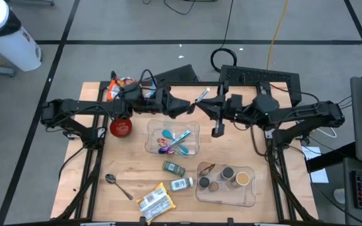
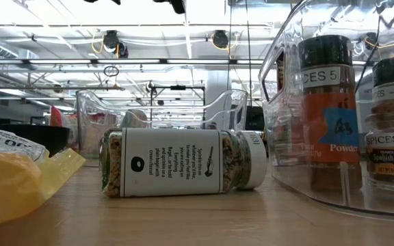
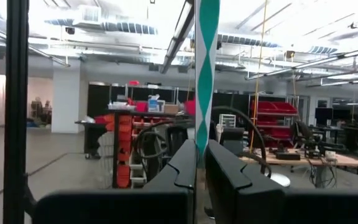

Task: Pick & Place Food Item
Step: Put the blue and white patterned spoon into the middle transparent bin

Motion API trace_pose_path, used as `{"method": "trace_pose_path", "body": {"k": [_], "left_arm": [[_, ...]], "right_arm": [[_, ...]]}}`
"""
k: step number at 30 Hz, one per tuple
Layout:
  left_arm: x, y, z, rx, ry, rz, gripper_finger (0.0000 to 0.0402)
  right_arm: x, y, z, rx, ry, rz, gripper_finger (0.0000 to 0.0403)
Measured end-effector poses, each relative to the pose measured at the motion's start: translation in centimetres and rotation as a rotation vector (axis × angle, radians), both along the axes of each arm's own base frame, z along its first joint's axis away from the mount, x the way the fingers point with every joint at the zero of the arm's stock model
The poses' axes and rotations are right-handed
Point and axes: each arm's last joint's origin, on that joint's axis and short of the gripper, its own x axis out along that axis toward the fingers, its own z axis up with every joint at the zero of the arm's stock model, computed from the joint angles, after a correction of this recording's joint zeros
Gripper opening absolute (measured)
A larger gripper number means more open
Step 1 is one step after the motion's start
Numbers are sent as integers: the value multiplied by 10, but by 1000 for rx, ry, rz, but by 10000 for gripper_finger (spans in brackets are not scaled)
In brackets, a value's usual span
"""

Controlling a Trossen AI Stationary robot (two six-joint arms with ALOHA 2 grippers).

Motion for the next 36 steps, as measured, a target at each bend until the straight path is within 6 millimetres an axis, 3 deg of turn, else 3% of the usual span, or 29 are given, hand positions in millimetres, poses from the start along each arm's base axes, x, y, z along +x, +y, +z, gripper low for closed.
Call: {"method": "trace_pose_path", "body": {"k": [6,22,36], "left_arm": [[0,-2,1,17,-9,-4,227],[1,-9,1,26,-9,-47,225],[0,-9,2,37,-18,-56,101]], "right_arm": [[14,-1,-8,0,-3,-7,6],[13,-13,-7,10,-15,-43,6],[12,-11,-6,27,-18,-8,6]]}}
